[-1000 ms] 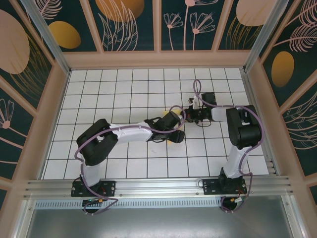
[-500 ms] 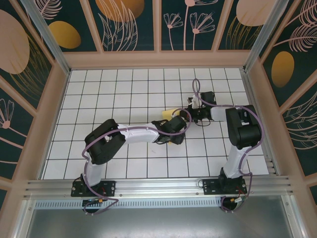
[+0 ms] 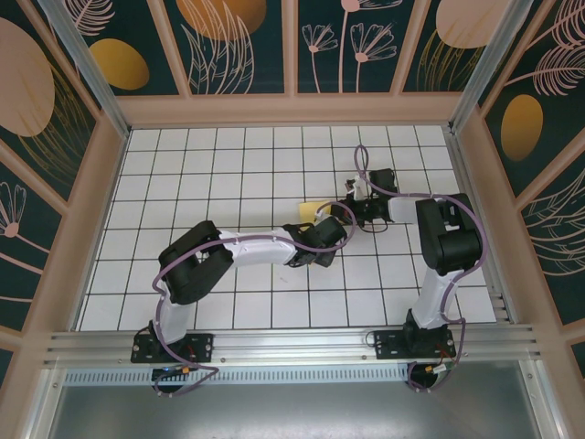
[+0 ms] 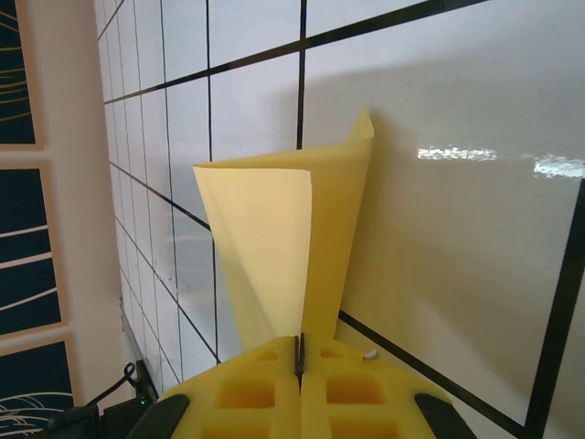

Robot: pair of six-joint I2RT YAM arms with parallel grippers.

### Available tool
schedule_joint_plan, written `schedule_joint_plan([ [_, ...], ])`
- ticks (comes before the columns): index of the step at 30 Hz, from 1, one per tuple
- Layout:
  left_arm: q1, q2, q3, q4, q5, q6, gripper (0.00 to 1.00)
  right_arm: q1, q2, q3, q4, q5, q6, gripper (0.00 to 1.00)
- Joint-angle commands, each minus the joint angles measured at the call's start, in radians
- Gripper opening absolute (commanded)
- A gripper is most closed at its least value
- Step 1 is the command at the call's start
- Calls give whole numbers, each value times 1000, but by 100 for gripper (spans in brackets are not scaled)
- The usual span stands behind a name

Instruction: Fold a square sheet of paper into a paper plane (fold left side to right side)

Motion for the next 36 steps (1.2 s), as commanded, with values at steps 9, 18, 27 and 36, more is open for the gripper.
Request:
schedule_joint_plan([
  [9, -24, 22, 28, -49, -65, 6, 54, 6, 49, 91, -119, 9, 30, 5],
  [18, -26, 31, 28, -63, -91, 1, 47, 7, 47, 89, -121, 4, 35, 5],
  [27, -26, 35, 28, -60, -77, 3, 35, 7, 51, 89, -130, 20, 31, 5],
  [36, -26, 36, 19, -57, -69, -8, 25, 8, 51, 93, -140, 19, 17, 5],
])
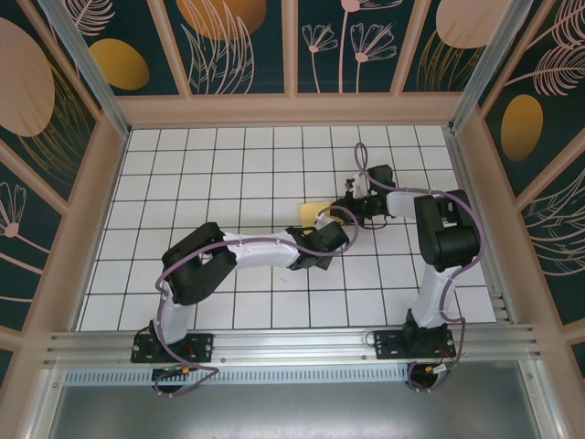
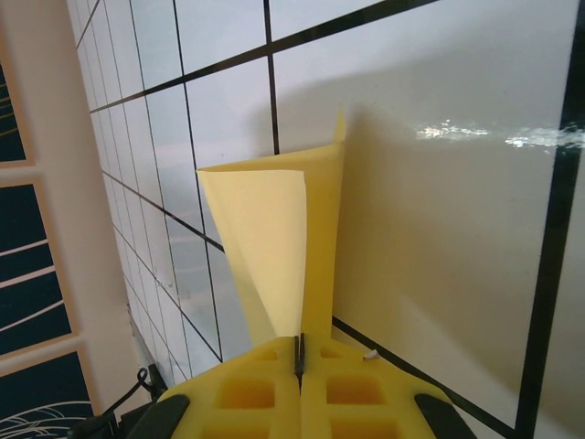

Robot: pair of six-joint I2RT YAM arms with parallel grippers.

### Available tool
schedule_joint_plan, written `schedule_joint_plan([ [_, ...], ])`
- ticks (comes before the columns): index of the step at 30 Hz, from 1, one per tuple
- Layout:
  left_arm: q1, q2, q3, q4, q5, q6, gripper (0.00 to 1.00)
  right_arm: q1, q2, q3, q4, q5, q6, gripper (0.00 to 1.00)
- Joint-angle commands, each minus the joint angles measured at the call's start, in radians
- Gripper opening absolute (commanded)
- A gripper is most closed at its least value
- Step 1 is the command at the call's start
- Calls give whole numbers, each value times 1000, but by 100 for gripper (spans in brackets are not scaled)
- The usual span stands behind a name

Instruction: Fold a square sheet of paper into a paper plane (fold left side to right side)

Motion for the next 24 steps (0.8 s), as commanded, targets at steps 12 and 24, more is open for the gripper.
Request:
schedule_joint_plan([
  [12, -4, -55, -9, 25, 7, -20, 7, -20, -26, 52, -63, 17, -43, 14],
  [24, 89, -153, -135, 219, 255, -60, 0, -126, -259, -91, -1, 113, -47, 64],
])
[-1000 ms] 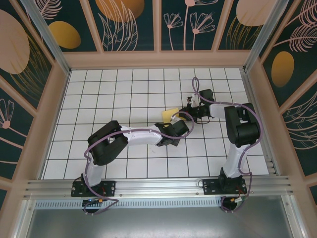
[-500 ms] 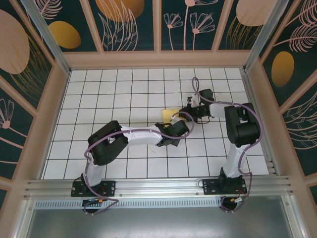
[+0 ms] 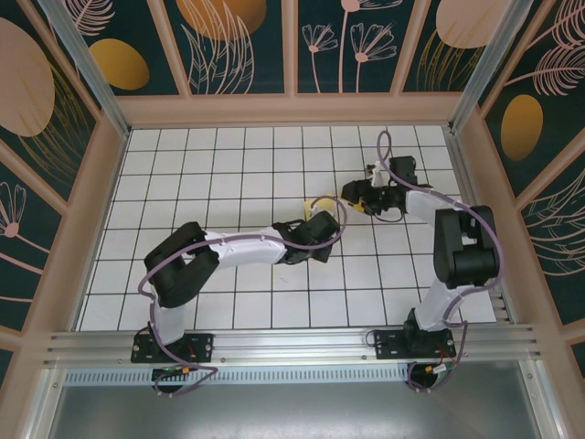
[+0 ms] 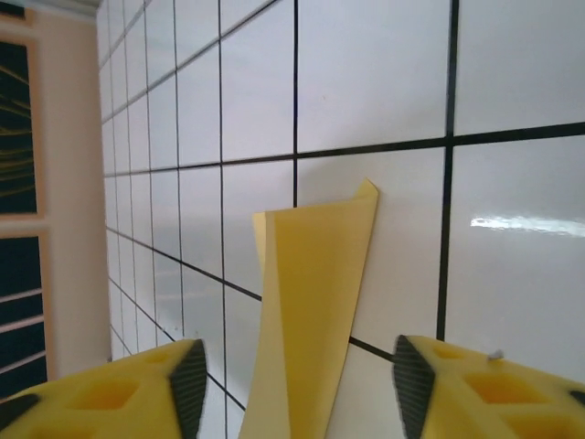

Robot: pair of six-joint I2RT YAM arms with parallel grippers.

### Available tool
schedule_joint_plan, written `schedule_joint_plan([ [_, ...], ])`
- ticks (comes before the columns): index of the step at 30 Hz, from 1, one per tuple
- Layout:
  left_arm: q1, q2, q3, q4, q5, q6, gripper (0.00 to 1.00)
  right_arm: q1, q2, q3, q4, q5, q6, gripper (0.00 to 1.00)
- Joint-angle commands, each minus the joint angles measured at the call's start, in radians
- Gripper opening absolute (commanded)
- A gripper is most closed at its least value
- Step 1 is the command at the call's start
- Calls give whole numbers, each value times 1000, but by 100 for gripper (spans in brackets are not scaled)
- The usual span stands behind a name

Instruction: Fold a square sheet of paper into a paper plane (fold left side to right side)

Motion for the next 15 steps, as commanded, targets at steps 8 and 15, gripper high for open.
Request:
schedule_joint_plan([
  [8, 104, -84, -186, 306, 317, -103, 0, -7, -122, -169, 63, 39, -23, 65],
  [15, 159, -96, -307, 485, 436, -196, 0, 29, -166, -269, 137, 60, 9, 57],
])
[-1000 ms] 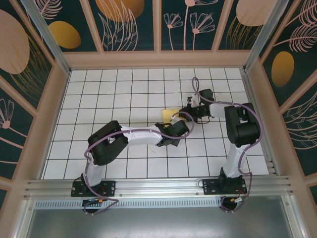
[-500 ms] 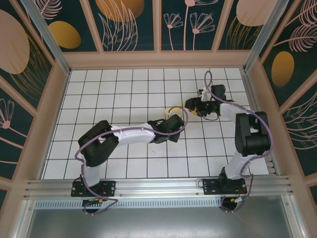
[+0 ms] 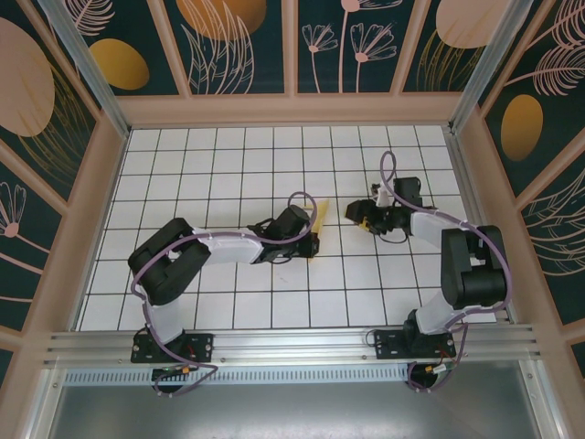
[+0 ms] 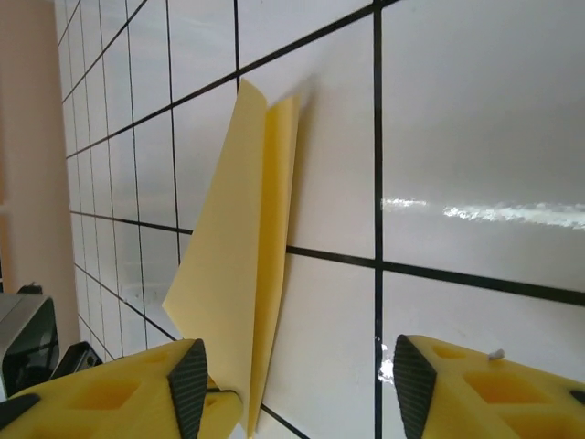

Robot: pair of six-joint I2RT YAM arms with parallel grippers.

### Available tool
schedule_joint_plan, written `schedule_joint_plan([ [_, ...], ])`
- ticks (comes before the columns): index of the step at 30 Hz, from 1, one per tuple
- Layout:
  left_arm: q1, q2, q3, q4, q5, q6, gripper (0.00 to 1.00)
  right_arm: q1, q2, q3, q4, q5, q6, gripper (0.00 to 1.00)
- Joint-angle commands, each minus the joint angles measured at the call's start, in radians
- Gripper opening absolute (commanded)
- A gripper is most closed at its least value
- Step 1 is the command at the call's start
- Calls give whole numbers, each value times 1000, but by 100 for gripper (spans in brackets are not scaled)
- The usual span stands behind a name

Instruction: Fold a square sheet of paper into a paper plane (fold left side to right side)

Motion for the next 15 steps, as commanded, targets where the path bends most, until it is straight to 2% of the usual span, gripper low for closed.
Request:
schedule_joint_plan([
  [1, 29, -41, -58, 154, 104, -77, 0, 27, -37, -46, 79, 17, 20, 56],
  [6, 60, -53, -125, 285, 170, -141, 0, 94, -33, -83, 154, 54, 68, 54],
  [15, 93, -42, -180, 421, 233, -227, 0, 178, 42, -51, 263, 61, 125, 54],
])
